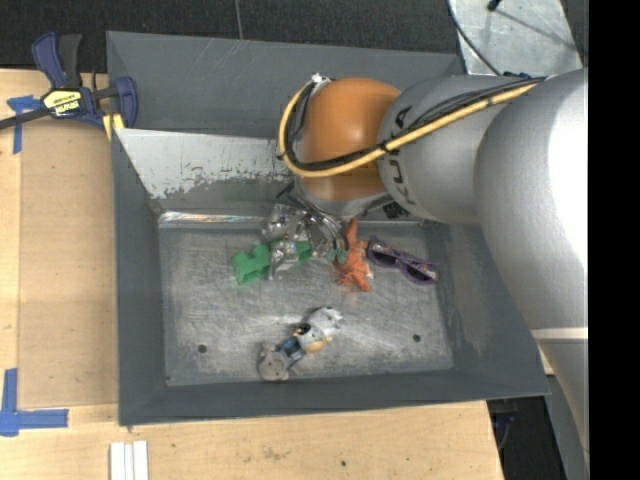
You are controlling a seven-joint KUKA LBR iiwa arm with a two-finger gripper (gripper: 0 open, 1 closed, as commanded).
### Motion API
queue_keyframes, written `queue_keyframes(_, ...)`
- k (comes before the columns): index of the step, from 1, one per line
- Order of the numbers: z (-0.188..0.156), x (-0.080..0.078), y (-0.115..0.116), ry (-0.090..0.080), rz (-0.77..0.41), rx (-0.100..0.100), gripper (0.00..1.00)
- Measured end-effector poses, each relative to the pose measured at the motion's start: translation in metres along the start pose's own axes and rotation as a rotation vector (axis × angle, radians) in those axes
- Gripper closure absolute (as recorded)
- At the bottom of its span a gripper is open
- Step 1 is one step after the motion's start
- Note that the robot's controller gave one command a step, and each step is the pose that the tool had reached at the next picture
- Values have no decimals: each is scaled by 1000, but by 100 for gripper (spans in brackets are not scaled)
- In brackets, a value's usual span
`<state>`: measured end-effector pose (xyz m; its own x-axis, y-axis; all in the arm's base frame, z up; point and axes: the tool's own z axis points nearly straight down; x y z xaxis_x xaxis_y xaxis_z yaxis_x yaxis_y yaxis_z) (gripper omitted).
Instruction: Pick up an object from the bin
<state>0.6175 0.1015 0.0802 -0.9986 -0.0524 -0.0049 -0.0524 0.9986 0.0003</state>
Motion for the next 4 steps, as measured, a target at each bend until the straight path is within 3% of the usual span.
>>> queue_keyframes(1, 1, 11, -2, -16, 16, -5, 100)
queue_keyframes(2, -105, 54, 23, 3, 0, 0, 100)
queue_keyframes(3, -105, 54, 23, 3, 1, 0, 100)
queue_keyframes(4, -146, 49, 43, 9, 14, 2, 100)
